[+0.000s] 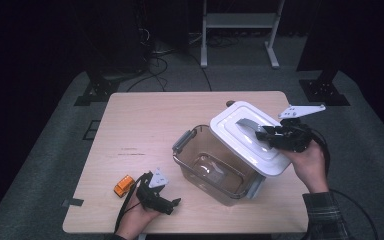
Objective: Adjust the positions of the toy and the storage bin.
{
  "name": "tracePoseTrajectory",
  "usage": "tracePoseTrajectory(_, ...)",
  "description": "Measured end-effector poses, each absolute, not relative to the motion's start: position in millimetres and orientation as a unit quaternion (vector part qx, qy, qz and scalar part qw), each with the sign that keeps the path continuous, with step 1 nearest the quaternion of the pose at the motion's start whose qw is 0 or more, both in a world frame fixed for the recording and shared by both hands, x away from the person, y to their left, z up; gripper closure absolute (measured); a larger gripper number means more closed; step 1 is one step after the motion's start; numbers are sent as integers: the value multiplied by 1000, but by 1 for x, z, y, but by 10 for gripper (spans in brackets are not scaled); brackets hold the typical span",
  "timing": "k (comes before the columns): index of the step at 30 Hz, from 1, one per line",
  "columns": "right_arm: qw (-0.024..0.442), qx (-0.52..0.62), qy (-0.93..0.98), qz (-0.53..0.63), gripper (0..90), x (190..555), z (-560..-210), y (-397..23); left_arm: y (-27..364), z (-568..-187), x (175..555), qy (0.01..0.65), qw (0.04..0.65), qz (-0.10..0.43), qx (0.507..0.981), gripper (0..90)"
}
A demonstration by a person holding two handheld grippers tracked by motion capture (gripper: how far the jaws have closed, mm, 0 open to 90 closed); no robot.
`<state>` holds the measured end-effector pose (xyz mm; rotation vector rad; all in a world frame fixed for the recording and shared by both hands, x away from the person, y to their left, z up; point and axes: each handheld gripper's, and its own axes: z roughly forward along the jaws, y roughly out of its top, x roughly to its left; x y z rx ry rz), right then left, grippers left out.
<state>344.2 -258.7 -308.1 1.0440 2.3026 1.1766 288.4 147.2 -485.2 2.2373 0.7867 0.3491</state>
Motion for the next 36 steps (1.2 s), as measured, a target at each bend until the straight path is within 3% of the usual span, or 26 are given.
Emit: tracePoseTrajectory(36,215,438,776,400,664,350,-335,-332,147,-485,288,305,364,136,870,0)
